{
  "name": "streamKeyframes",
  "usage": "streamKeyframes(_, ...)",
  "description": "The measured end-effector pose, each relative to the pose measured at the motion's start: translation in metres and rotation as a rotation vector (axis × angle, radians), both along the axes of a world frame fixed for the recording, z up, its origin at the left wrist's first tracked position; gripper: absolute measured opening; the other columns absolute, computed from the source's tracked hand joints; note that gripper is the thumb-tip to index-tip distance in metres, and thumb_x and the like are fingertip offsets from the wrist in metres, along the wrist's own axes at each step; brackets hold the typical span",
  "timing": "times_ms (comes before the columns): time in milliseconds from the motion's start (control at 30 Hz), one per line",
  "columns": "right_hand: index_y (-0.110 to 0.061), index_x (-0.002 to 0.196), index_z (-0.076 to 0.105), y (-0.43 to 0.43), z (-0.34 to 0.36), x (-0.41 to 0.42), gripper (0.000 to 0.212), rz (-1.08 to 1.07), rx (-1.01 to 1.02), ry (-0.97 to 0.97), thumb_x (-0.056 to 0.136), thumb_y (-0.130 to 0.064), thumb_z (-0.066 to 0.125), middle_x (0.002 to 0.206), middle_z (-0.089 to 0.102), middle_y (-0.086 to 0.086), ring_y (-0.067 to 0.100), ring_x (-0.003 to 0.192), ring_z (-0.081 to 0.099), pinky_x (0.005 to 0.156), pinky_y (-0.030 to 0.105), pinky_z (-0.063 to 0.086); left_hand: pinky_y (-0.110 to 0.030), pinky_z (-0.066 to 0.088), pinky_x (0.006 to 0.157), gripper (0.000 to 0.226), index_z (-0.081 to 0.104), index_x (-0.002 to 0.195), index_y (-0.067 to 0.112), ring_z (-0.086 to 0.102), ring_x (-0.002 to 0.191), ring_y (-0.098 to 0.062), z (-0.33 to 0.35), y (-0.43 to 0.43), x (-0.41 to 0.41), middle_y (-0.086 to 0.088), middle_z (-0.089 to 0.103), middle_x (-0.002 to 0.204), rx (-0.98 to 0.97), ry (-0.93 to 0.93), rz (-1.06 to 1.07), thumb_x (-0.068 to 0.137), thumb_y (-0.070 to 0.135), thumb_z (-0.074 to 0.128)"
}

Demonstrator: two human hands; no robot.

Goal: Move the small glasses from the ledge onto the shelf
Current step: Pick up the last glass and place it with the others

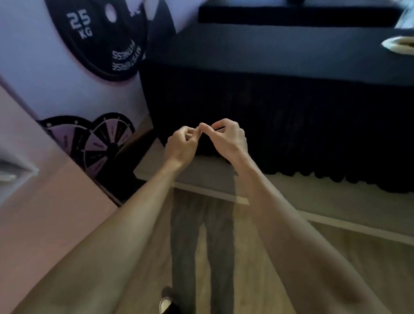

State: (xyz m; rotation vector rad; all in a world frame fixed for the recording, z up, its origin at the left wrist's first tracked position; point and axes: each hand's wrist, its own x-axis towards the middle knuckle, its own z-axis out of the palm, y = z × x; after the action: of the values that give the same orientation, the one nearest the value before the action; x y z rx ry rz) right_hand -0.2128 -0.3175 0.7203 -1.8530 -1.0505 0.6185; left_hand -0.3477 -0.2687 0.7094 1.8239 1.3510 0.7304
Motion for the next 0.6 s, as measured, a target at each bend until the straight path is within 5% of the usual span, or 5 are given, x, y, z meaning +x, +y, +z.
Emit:
streamKeyframes(300,-0.023,0.129,0.063,0.031,-0.096,0.089,0.069,-0.156,-0.185,0.076,0.081,-0.072,0.068,0.105,0.073,-0.004,0.014,0.094,0.071,0.080,0.033,0.057,-0.043,0.062,0.086,0.038,0.068,0.092,0.027,0.074,0.089,-0.020,-0.108,0.067,0.103,0.006,0.074,0.089,-0.167,-0.030,-0.037,0.085,0.064,0.063)
streamKeyframes(400,-0.021,0.130,0.063,0.048,-0.128,0.106,0.068,-0.192,-0.256,0.097,0.080,-0.068,0.071,0.098,0.069,-0.009,0.015,0.097,0.070,0.085,0.035,0.059,-0.028,0.051,0.080,0.040,0.072,0.103,0.016,0.071,0.094,-0.016,-0.141,0.094,0.120,0.004,0.074,0.096,-0.234,-0.012,-0.060,0.088,0.054,0.072)
streamKeyframes(600,-0.016,0.128,0.065,0.110,-0.201,0.135,0.059,-0.200,-0.402,0.182,0.081,-0.048,0.081,0.113,0.069,-0.001,0.017,0.107,0.068,0.093,0.036,0.059,-0.025,0.046,0.089,0.052,0.064,0.132,0.019,0.065,0.114,-0.016,-0.214,0.164,0.138,0.001,0.071,0.121,-0.398,0.020,-0.107,0.087,0.040,0.080)
